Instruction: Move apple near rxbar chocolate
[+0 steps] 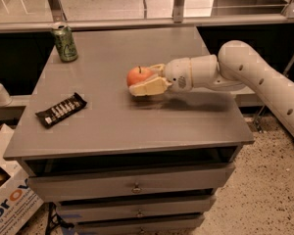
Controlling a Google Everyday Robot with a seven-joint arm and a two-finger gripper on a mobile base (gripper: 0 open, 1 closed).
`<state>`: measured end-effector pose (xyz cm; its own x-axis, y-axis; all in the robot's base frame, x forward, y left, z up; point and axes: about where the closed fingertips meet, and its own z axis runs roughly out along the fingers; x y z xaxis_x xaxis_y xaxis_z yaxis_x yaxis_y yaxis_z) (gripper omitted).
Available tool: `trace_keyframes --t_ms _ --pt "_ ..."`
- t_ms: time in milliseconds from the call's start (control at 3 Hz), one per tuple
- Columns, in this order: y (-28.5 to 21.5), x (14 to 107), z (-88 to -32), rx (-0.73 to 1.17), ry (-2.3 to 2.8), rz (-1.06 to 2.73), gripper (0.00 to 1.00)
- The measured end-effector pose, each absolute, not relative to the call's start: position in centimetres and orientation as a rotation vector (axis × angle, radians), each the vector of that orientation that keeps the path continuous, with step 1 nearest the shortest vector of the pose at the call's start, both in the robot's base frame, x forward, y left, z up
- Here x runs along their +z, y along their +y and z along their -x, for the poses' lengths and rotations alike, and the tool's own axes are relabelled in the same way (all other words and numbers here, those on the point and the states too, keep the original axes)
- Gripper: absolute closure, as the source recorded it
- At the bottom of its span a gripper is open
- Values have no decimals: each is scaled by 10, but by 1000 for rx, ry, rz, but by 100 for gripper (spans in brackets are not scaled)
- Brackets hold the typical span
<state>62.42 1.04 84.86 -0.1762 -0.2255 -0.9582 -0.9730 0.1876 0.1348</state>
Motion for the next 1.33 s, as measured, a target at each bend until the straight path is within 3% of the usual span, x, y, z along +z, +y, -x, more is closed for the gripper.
trace_keyframes --t_ms 667,1333 --pt "80 863 -552 1195 1337 1356 100" --pt "138 863 -532 1062 1140 1551 100"
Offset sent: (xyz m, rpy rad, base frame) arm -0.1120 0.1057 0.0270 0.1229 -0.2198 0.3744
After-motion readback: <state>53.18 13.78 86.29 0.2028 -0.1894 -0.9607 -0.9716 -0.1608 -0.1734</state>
